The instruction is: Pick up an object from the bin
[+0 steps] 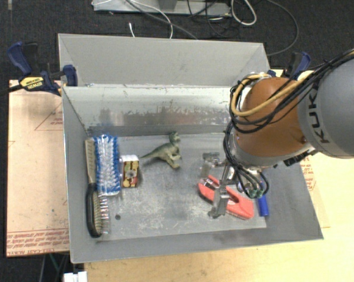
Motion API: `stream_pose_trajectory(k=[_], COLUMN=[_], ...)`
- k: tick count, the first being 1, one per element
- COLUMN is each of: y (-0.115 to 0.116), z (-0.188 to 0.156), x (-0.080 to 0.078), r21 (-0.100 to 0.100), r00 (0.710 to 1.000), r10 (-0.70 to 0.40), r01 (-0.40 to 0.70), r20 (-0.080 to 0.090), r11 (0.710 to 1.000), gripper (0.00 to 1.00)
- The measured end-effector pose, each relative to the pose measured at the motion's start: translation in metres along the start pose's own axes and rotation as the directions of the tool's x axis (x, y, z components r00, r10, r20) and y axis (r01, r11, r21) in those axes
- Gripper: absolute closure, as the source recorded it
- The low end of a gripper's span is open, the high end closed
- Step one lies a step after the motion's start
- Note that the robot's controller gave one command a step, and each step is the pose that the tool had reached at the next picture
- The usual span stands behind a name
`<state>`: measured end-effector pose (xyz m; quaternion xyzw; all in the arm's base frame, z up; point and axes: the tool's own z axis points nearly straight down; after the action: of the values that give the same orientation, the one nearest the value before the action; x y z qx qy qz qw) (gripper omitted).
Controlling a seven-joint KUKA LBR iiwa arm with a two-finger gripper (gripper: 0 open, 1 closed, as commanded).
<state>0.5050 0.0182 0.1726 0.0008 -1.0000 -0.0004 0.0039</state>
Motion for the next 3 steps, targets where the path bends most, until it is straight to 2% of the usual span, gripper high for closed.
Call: stream_pose_trajectory(k=[1, 2, 3], y=[0.0, -0.085, -0.094], z=[-0.004, 0.1, 0.011], x=[-0.002, -0.008, -0.027], r21=[0.0, -0.004, -0.005], r00=[1.0, 0.987, 0.981], r10=[0.001, 0.162, 0.195], r01=[-0.001, -0.162, -0.195], r20=[0.008, 0.018, 0.019], r11=[1.0, 0.987, 0.981], gripper=[0.0, 0.0, 0.0])
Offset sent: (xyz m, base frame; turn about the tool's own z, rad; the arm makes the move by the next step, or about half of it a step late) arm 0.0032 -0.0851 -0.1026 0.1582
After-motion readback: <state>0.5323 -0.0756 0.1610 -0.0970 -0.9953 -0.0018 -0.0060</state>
